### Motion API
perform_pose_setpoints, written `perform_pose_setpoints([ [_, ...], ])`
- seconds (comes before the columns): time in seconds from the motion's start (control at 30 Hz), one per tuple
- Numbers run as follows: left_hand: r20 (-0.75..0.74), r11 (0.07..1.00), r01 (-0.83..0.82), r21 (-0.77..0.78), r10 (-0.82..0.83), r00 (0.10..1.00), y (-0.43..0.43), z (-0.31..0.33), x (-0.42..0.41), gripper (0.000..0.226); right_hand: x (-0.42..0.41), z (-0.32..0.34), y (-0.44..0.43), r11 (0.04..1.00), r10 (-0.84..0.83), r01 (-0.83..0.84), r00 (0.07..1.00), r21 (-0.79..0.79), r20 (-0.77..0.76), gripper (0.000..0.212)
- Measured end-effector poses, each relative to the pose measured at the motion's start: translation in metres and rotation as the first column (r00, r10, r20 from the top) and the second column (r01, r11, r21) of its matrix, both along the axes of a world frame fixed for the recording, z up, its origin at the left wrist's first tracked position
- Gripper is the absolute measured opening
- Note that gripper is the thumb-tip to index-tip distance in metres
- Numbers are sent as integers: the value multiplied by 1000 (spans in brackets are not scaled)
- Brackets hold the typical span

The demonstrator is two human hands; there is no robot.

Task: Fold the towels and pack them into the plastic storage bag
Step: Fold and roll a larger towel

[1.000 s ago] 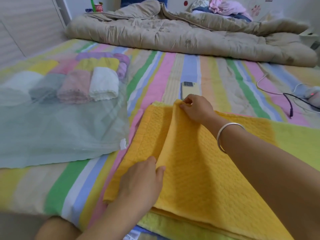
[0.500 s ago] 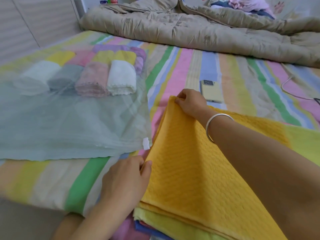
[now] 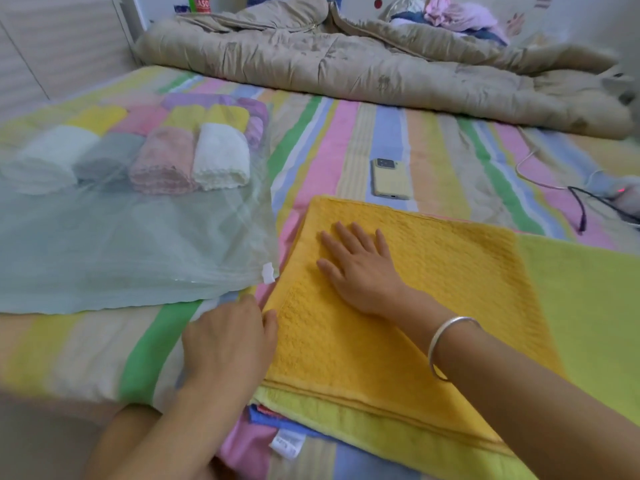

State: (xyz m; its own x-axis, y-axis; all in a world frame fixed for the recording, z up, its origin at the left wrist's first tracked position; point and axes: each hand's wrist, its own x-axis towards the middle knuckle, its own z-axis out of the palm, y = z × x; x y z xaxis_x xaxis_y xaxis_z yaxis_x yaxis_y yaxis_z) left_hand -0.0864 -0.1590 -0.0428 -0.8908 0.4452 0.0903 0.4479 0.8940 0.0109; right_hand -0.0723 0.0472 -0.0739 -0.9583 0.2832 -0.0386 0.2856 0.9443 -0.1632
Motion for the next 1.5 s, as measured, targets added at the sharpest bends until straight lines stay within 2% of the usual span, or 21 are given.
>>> perform_pose_setpoints([
  [0.03,-64,998,-20,-55,16,998,1,3,6,31,19,3,2,1000,-8,8,1000,-22,16,61],
  [0.1,-143,999,-3,-46,-4,990,5,7,19,31,60,11,11,998,-51,51,998,-22,32,66],
  [0.17,-203,986,152,62,-137,970,15,-2,33,33,104,15,27,991,-133,132,991,40,27,89],
  [0.2,-228,956,262,129,-229,946,25,-8,41,34,126,15,36,981,-186,184,982,68,39,103],
  [0.27,-265,858,458,233,-397,879,50,-13,60,43,166,11,49,957,-284,278,955,84,82,117],
  [0.37,-133,754,607,249,-594,793,83,-23,85,63,208,3,56,934,-356,350,927,70,119,121],
  [0.5,113,763,646,15,-643,758,92,-44,98,86,239,0,46,930,-368,365,925,53,90,116],
  [0.67,147,753,658,-20,-649,747,83,-46,98,98,269,-6,31,955,-294,289,953,70,78,97],
  [0.73,171,765,643,-31,-630,758,84,-41,101,95,271,-3,37,963,-268,270,960,-17,83,104],
  [0.77,193,770,637,-30,-621,760,86,-36,104,91,270,1,44,950,-282,286,958,-126,49,104],
  [0.83,199,769,635,72,-635,747,95,-25,116,74,263,9,60,860,-388,324,917,-394,-92,77],
  [0.9,53,677,675,292,-716,696,109,-14,136,49,248,19,79,752,-527,349,828,-560,-191,43],
  [0.93,-28,621,694,365,-738,675,119,-9,148,36,237,23,88,685,-584,353,789,-638,-191,35],
  [1.0,1,629,675,385,-732,681,143,8,170,12,215,34,105,516,-657,360,748,-777,-89,32],
  [1.03,81,683,640,352,-703,706,156,16,179,16,204,39,114,445,-672,369,740,-816,-32,31],
  [1.1,257,787,598,150,-615,745,182,26,188,36,180,44,131,327,-704,375,709,-867,41,28],
  [1.17,366,817,576,26,-544,755,200,27,189,55,158,45,148,183,-752,356,651,-916,102,28],
  [1.23,426,824,566,-33,-500,754,208,21,188,63,142,43,162,84,-778,344,609,-935,155,25],
  [1.33,475,831,554,-35,-474,741,214,17,185,65,131,43,177,43,-802,342,572,-939,172,18],
  [1.43,492,815,578,-50,-483,724,216,22,185,55,130,47,182,112,-797,368,589,-923,138,29],
  [1.5,508,797,603,-13,-515,691,212,27,182,34,131,47,185,170,-790,380,604,-909,104,35],
])
